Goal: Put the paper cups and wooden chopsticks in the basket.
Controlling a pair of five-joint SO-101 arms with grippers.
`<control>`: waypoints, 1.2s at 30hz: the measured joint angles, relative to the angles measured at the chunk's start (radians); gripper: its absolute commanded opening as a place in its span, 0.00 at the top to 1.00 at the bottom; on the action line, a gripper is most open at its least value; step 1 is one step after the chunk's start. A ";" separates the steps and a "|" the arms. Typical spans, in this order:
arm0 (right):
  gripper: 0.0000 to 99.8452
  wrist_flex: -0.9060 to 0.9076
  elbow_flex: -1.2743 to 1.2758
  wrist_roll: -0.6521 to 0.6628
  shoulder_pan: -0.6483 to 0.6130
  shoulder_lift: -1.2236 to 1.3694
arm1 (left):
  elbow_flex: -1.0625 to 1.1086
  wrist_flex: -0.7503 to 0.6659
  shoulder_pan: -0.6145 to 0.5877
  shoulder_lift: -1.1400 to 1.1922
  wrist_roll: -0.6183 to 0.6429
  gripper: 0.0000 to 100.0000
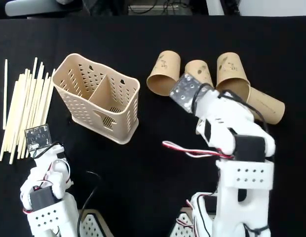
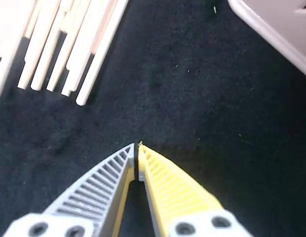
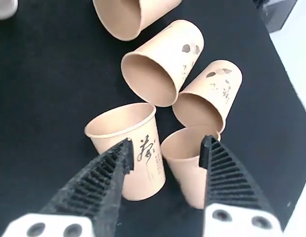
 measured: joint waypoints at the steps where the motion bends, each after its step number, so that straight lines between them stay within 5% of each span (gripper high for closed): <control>1: 0.77 -0.043 0.031 0.026 0.008 0.014 | 0.000 0.000 0.000 0.000 0.000 0.97; 9: 0.77 -0.400 0.203 0.206 -0.009 0.229 | 0.000 0.000 0.000 0.000 0.000 0.97; 18: 0.77 -0.692 0.203 0.201 -0.009 0.511 | 0.000 0.000 0.000 0.000 0.000 0.97; 23: 0.97 -0.901 0.201 0.112 -0.009 0.649 | 0.000 0.000 0.000 0.000 0.000 0.97; 31: 0.99 -0.941 0.143 0.006 -0.008 0.664 | 0.000 0.000 0.000 0.000 0.000 0.97; 36: 0.99 -0.783 0.084 -0.066 -0.009 0.571 | 0.000 0.000 0.000 0.000 0.000 0.97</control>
